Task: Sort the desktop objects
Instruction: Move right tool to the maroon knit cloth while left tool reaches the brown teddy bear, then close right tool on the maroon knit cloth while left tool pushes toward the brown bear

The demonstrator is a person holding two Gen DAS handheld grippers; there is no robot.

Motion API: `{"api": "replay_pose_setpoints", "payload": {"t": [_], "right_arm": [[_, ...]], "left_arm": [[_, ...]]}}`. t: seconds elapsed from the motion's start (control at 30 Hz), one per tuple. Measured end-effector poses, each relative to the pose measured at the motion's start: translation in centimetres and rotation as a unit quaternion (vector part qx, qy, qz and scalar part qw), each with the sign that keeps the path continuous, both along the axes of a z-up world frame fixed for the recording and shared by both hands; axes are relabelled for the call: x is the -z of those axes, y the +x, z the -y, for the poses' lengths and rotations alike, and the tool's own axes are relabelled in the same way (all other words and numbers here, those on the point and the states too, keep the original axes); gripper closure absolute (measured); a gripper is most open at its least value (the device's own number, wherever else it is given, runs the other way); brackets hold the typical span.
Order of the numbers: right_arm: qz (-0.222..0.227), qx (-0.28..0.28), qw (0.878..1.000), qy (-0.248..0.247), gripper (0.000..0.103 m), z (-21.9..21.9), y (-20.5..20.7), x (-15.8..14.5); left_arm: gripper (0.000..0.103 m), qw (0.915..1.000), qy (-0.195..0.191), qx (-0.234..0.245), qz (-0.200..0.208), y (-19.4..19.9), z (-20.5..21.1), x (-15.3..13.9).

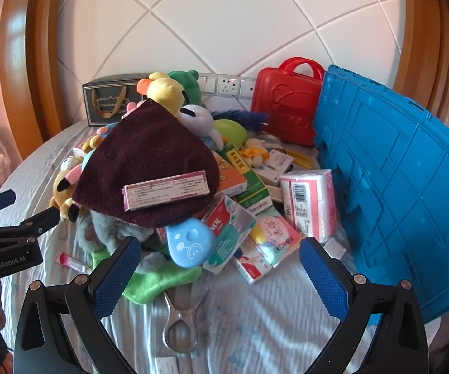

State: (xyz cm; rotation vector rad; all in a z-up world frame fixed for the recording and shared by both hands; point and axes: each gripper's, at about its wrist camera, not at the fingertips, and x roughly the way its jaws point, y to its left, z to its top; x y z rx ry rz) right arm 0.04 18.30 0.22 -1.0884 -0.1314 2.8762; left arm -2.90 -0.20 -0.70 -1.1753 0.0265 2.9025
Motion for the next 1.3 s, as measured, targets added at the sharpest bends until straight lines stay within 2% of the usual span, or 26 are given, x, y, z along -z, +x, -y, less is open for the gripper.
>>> {"api": "replay_pose_setpoints", "payload": {"t": [0.13,0.2,0.37,0.5,0.63,0.77,0.87,0.97,1.07,1.17,1.3], "right_arm": [[-0.004,0.007,1.0,0.002,0.0,-0.4,0.2,0.1],[-0.004,0.014,1.0,0.007,0.0,-0.9,0.1,0.4],[0.016,0.019,1.0,-0.003,0.0,-2.9,-0.9,2.3],[0.019,-0.02,0.999,-0.026,0.0,-3.3,-1.9,3.9],[0.022,-0.063,0.997,-0.026,0.0,-1.9,-3.7,4.4],[0.014,-0.097,0.994,-0.047,0.0,-0.7,-6.1,3.9],[0.009,-0.126,0.991,-0.034,0.0,1.2,-8.0,3.8],[0.026,-0.139,0.989,-0.033,0.0,2.3,-10.2,4.7],[0.045,-0.141,0.987,-0.059,0.0,2.4,-11.8,5.6],[0.06,-0.151,0.984,-0.077,0.0,2.4,-12.2,6.4],[0.052,-0.168,0.983,-0.056,0.0,3.4,-11.9,6.3]], "left_arm": [[0.005,0.9999,-0.001,0.015,-0.002,-0.8,-0.6,0.4],[0.005,0.9996,0.011,0.026,0.002,-1.3,-1.0,0.7],[0.005,0.9993,0.01,0.034,0.013,-3.0,-3.0,2.1],[0.005,0.9998,-0.013,0.015,0.007,-4.1,-4.2,2.9],[0.005,0.9999,0.0,0.014,0.004,-4.2,-4.4,3.1],[0.005,0.9998,-0.017,-0.006,-0.007,-3.0,-3.1,4.0],[0.005,0.9995,-0.019,-0.023,0.004,-3.1,-1.7,4.9],[0.005,0.999,-0.018,-0.041,0.004,-3.1,-0.3,5.1],[0.005,0.9986,-0.021,-0.048,0.008,-3.4,0.7,5.5],[0.005,0.9984,-0.02,-0.051,0.012,-3.9,1.6,6.0],[0.005,0.9975,-0.018,-0.067,0.013,-5.1,3.3,6.7]]}}
